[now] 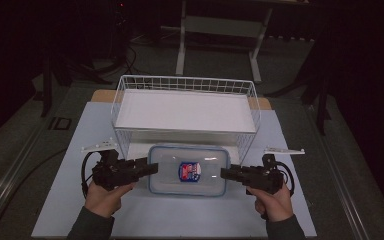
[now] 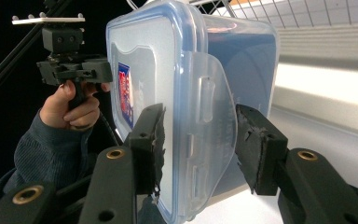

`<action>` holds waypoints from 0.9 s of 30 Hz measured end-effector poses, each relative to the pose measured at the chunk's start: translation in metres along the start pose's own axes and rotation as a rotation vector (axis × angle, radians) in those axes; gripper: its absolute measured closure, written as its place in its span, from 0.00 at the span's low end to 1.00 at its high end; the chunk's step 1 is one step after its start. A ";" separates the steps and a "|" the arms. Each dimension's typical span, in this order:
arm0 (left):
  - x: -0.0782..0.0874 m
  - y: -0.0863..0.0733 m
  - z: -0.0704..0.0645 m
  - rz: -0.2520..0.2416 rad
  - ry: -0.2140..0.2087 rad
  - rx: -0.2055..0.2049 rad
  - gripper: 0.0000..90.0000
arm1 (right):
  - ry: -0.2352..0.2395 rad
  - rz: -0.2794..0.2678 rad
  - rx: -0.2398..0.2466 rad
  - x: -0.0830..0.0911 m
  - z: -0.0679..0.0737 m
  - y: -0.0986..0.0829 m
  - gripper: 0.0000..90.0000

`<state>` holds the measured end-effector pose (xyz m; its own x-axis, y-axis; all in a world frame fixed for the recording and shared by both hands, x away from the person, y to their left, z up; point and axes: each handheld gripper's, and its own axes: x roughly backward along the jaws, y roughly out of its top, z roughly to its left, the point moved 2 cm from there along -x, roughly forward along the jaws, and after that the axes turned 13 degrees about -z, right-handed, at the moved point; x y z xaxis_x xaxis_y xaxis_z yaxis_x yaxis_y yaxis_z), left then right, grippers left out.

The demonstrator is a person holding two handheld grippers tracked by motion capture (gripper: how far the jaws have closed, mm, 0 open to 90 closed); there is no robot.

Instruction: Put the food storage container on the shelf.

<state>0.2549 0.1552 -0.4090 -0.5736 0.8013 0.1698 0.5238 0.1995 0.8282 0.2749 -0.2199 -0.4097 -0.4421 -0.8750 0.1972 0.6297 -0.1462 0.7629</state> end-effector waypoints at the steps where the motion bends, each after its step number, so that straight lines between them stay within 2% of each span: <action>1: 0.000 0.001 -0.001 -0.002 0.000 -0.001 0.59 | 0.002 -0.004 0.006 0.000 0.001 0.002 0.60; 17: 0.003 0.031 -0.013 -0.058 -0.013 -0.048 0.59 | 0.013 -0.034 0.062 0.003 0.019 0.032 0.60; 27: 0.005 0.058 -0.021 -0.093 -0.013 -0.090 0.59 | 0.026 -0.060 0.097 0.002 0.029 0.055 0.60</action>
<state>0.2692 0.1589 -0.3490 -0.6084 0.7892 0.0834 0.4099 0.2225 0.8846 0.2900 -0.2164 -0.3495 -0.4602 -0.8776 0.1342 0.5369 -0.1547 0.8294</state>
